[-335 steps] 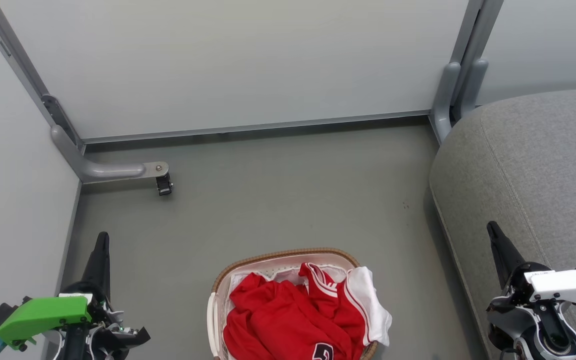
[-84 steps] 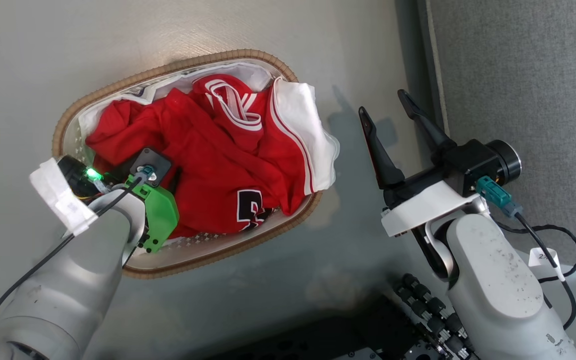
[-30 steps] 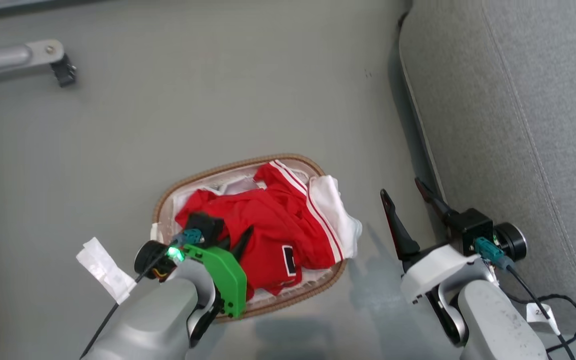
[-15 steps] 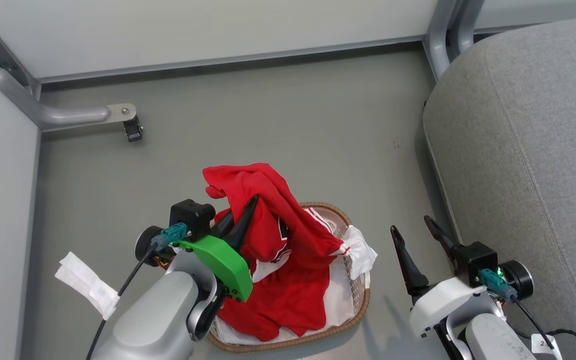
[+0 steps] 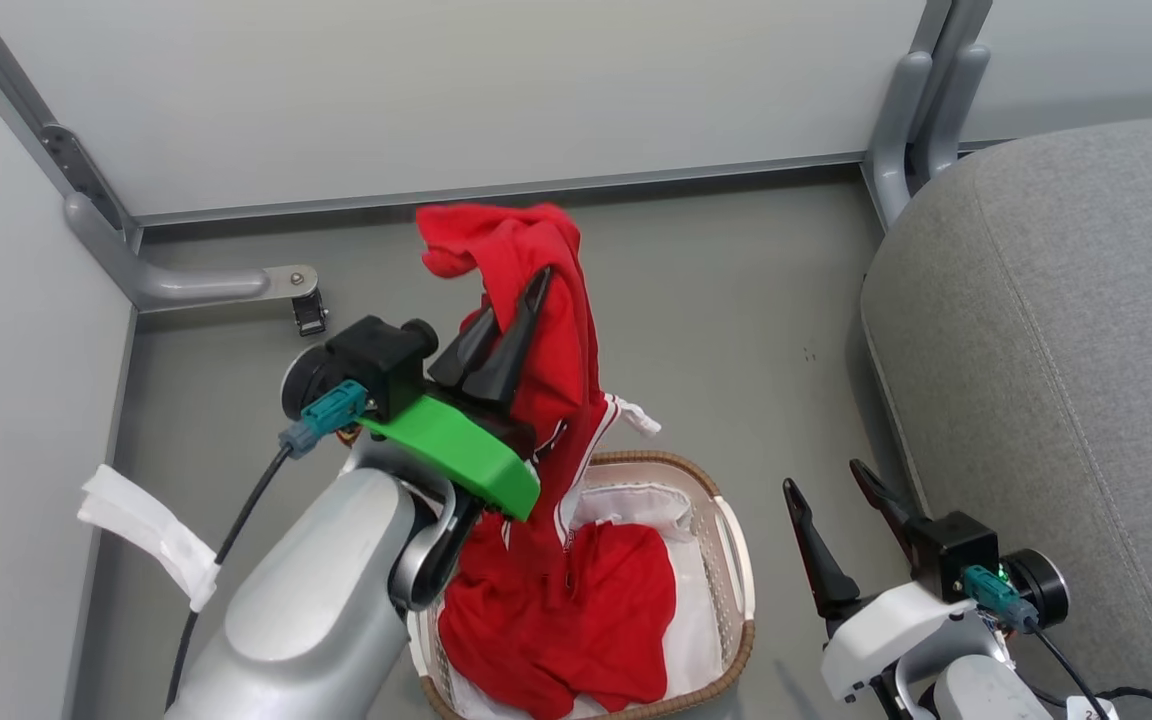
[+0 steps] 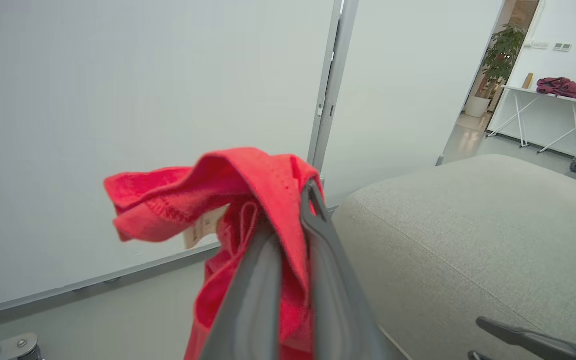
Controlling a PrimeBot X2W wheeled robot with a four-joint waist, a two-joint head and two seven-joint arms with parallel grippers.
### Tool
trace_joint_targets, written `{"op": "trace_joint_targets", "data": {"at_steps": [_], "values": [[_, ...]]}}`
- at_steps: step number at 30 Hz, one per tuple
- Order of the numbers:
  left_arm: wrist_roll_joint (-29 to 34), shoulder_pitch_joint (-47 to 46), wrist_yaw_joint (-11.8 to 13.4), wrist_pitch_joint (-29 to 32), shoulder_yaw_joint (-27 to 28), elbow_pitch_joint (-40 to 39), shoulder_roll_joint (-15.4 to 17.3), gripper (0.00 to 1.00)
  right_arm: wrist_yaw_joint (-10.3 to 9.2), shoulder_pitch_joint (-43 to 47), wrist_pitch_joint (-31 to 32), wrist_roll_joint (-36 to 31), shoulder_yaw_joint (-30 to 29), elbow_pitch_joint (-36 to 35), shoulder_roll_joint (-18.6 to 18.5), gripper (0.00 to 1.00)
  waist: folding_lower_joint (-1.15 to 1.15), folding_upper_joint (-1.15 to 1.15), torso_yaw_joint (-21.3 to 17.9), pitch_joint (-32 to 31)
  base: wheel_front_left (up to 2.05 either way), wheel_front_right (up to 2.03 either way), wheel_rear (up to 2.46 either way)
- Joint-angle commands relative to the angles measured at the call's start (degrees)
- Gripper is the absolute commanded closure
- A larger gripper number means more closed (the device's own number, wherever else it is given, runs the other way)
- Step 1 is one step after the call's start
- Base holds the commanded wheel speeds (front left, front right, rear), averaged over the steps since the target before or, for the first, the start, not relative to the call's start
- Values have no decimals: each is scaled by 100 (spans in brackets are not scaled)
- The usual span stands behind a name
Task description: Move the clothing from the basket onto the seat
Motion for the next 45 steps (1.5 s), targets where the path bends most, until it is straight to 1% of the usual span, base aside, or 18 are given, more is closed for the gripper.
{"op": "trace_joint_targets", "data": {"at_steps": [1,10,19,27,33,40,45], "values": [[74,-96,12,-21,76,-74,2,100,-5,94,-11,-33,-19,-55,-25,0,1,0,6,-19,0,0,0],[183,-218,12,-21,375,-396,-80,100,-5,191,-11,16,-80,-363,-25,0,1,0,-1,-32,0,0,0],[225,-368,12,-21,519,-681,-143,100,-5,250,-11,21,-86,-359,-25,0,1,0,9,-112,0,0,0],[238,-469,12,-21,553,-702,-185,100,-4,208,-11,34,-14,-376,-23,0,1,0,0,-135,0,0,0],[204,-453,12,-21,507,-679,-181,100,-5,-225,-11,41,514,-502,-24,0,1,0,20,-94,0,0,0],[144,-407,12,-21,411,-639,-212,100,-5,-1054,-11,185,1454,-590,-24,0,1,0,115,-79,0,0,0],[115,-387,12,-21,334,-605,-246,100,-5,-1508,-11,222,1946,-522,-23,0,1,0,197,-89,0,0,0]]}}
